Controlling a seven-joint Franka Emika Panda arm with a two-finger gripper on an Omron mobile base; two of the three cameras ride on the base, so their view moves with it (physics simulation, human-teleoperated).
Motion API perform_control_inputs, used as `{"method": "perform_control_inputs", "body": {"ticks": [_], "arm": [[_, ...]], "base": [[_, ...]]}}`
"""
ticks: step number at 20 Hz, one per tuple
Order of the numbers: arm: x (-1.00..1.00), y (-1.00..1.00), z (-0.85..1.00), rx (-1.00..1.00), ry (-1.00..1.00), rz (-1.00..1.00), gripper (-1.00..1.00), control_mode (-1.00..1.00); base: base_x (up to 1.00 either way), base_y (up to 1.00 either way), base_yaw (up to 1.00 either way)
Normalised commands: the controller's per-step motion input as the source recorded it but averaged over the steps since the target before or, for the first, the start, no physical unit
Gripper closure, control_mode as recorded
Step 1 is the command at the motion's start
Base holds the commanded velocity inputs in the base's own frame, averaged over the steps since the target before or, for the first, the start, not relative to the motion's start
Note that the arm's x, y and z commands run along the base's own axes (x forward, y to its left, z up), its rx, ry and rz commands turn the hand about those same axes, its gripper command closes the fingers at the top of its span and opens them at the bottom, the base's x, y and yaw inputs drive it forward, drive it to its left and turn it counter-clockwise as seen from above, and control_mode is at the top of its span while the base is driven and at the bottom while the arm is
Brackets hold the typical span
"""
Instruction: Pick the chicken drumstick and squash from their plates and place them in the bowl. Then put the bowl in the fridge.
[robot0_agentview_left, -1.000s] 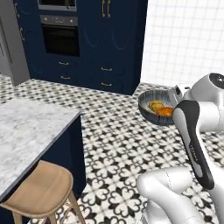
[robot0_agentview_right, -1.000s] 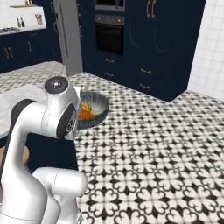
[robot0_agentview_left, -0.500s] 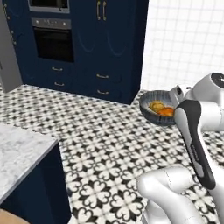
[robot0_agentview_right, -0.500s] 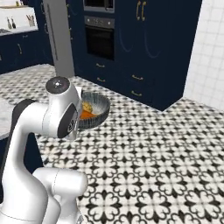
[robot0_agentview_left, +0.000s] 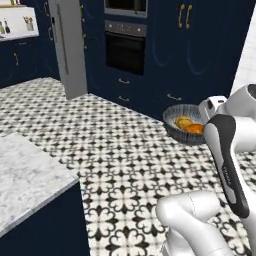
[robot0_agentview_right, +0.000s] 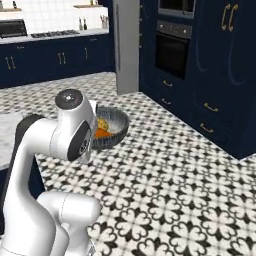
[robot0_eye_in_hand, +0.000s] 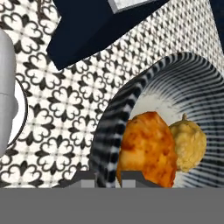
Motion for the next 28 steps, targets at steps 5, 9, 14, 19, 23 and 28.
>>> {"method": "perform_control_inputs", "body": {"ticks": [5,9,14,19,23,28], "arm": [[0.00,0.00,0.00,0.00,0.00,0.00,1.00,1.00],[0.00,0.00,0.00,0.00,0.00,0.00,1.00,1.00],[0.00,0.00,0.00,0.00,0.00,0.00,1.00,1.00],[0.00,0.00,0.00,0.00,0.00,0.00,1.00,1.00],[0.00,0.00,0.00,0.00,0.00,0.00,1.00,1.00],[0.00,0.00,0.00,0.00,0.00,0.00,1.00,1.00]], "base": [[1.00,-0.40,0.56],[1.00,-0.27,0.64],[1.00,-0.65,0.53],[1.00,-1.00,0.32],[1.00,-0.94,0.32],[1.00,-0.74,0.17]]}}
